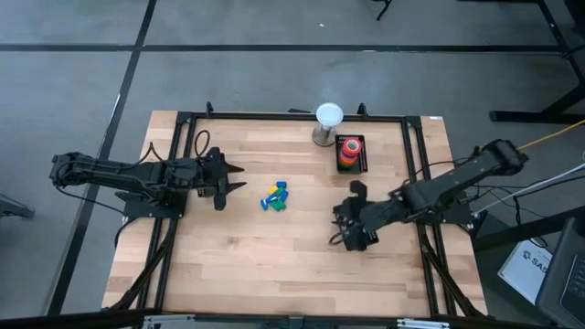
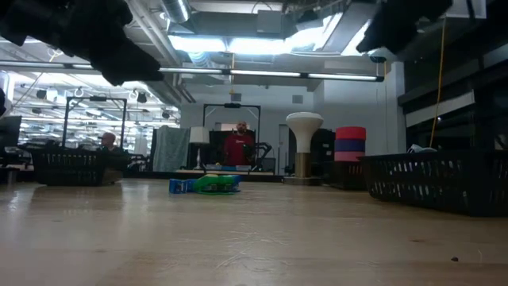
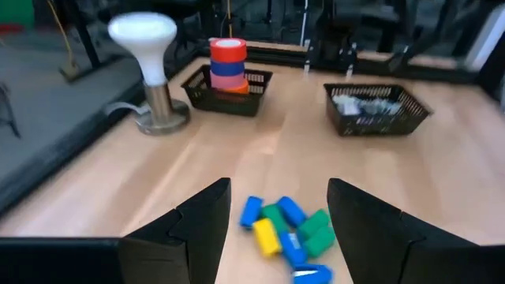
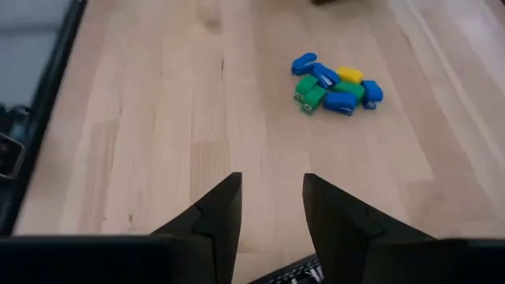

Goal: Pick and place Stapler, Stapler remover, tape
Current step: Move the left black bin to the center of the table

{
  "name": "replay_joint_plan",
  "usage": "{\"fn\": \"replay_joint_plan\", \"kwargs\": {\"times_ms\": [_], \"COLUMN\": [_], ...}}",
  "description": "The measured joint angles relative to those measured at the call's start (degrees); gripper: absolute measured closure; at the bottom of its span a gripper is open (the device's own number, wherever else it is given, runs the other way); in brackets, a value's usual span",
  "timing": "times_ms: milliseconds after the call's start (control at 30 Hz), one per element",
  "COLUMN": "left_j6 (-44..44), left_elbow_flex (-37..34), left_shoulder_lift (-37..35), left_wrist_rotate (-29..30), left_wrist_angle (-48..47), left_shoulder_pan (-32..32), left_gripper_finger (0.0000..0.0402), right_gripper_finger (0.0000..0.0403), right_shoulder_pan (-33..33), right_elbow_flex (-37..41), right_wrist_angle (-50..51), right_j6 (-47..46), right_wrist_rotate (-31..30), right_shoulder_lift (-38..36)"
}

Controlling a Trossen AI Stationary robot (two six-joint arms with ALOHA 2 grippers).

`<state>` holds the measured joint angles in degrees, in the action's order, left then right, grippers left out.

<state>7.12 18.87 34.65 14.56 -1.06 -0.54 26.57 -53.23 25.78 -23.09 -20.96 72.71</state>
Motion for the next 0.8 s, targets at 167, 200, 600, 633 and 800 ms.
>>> {"fn": "replay_joint_plan", "kwargs": {"times_ms": [167,200,600,633,800], "left_j6": [9.15,10.13,8.27,5.90,2.81], "left_elbow_flex": [-0.02,0.01,0.01,-0.01,2.55], "left_shoulder_lift": [0.00,-0.02,-0.02,0.00,1.01], "left_wrist_rotate": [-0.32,-0.30,-1.64,-1.70,2.56], "left_wrist_angle": [0.46,0.52,-0.10,-0.76,-11.84], "left_shoulder_pan": [0.01,0.01,0.01,0.01,0.01], "left_gripper_finger": [0.0192,0.0192,0.0192,0.0192,0.0192], "right_gripper_finger": [0.0263,0.0263,0.0263,0.0263,0.0263], "right_shoulder_pan": [0.07,0.01,-0.04,-0.03,-0.04], "right_elbow_flex": [9.89,11.46,19.78,19.88,19.92], "right_wrist_angle": [-7.80,-9.58,-17.58,-17.33,-17.40], "right_j6": [-2.60,-3.07,-14.60,-15.81,-18.76], "right_wrist_rotate": [-0.14,-0.33,-0.41,-0.39,0.00], "right_shoulder_lift": [-6.67,-7.35,-8.17,-8.17,-8.17]}}
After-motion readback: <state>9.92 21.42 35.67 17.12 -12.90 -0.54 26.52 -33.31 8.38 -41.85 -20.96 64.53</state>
